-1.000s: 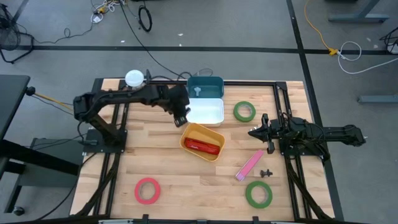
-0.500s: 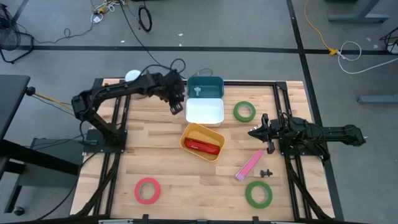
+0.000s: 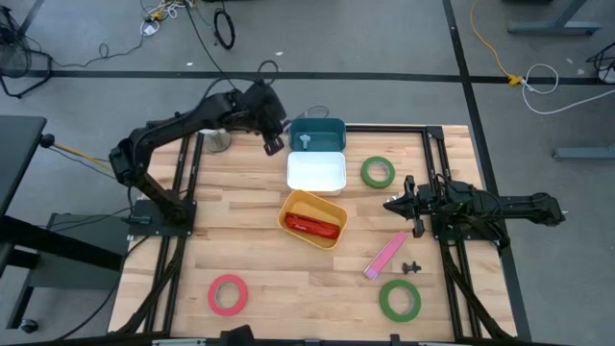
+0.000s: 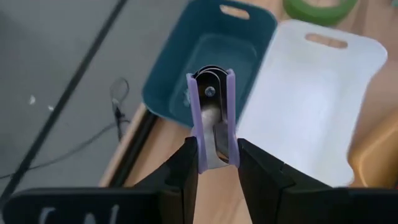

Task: Pick and place Stapler, Stapler remover, tape
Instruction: Put the violet stapler remover into the blue bin

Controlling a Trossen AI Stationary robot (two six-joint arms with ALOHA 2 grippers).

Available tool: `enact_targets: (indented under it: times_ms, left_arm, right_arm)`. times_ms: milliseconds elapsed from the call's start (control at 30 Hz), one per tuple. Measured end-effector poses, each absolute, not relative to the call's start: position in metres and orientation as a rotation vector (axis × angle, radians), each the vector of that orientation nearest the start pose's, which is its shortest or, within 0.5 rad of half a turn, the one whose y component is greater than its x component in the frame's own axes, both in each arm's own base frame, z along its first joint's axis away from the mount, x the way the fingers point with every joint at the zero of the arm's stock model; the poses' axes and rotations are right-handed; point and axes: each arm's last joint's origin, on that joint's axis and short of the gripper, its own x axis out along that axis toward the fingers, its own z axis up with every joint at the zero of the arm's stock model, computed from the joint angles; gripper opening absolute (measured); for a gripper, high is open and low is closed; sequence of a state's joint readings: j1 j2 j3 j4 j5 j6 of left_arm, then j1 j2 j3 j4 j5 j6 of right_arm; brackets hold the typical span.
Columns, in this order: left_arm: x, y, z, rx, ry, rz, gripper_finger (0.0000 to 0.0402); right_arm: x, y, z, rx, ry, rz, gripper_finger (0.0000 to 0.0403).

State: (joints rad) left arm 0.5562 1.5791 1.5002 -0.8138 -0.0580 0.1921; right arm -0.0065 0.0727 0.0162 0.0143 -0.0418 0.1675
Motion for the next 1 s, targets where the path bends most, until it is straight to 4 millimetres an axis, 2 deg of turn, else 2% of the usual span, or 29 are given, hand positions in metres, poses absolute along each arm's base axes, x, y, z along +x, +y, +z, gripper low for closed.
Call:
enact_targets:
  times_ms: [133, 267, 733, 1000]
  left_arm:
    - [0.283, 0.181, 0.333, -0.05, 0.892, 0.48, 0.0106]
    - [0.292, 0.19, 0.325, -0.069, 0.866, 0.45, 0.0106]
    - [0.329, 0.223, 0.269, -0.086, 0.875, 0.451, 0.0106]
    - [0.344, 0.233, 0.265, -0.055, 0.751, 0.452, 0.0106]
  right_arm:
    - [0.101, 0.001, 0.165, 0.168, 0.045, 0.031, 0.0007]
    - [0.101, 0.001, 0.165, 0.168, 0.045, 0.032, 0.0007]
    - [0.101, 0.001, 0.165, 0.168, 0.045, 0.031, 0.0007]
    - [0.101, 0.001, 0.165, 0.168, 0.045, 0.031, 0.0007]
